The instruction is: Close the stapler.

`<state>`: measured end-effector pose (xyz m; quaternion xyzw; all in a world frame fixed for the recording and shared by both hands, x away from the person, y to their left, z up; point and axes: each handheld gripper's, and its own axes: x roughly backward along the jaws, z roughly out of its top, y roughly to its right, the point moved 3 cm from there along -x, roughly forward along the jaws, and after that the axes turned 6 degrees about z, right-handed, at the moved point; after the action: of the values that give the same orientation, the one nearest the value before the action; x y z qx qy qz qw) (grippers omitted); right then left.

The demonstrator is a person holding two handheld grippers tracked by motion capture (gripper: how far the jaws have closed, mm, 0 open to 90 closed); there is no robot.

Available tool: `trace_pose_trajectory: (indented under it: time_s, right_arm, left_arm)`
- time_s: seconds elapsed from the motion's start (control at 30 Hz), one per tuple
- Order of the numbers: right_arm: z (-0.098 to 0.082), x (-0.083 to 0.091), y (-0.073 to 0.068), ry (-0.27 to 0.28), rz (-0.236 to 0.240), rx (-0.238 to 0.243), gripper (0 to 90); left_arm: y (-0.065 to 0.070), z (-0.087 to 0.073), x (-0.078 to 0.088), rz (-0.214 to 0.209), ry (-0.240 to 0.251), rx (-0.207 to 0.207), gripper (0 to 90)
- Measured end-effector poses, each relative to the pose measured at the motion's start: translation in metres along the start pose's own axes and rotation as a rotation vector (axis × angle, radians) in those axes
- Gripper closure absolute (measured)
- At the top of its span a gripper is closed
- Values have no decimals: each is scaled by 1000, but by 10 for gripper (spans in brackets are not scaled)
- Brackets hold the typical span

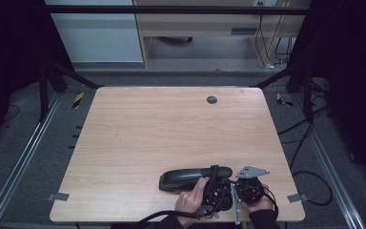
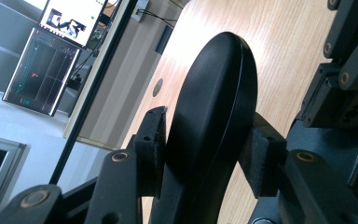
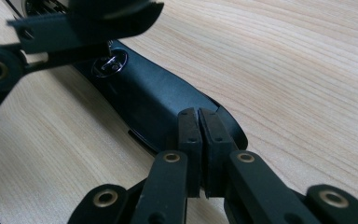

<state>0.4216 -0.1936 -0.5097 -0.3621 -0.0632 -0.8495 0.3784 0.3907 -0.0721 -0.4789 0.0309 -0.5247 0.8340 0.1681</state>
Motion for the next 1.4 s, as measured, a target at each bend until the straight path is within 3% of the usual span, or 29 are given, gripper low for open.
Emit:
trace_pose_trajectory:
  time_s: [0.6,0.77,0.8,0.93,1.1,1.4]
  right_arm:
    - [1,5,3,12,-13,-14,836]
    - [1,6,5,29,-24,-22,778]
    - [2,7,4,24,-26,-45,764]
    - [2,8,8,39,-43,-32,711]
    - [3,12,12,58,-62,-53,661]
    - [4,16,17,89,-79,-63,649]
  left_arm:
    - [6,-1,-1,-9,-9,-24,530]
    - [4,-1,-2,-26,-12,-12,501]
    - [3,-2,-2,-30,-13,-8,491]
    - [0,-1,1,-39,-19,-3,435]
    - [-3,1,6,-77,-17,24,394]
    - [-16,7,23,-139,20,120,371]
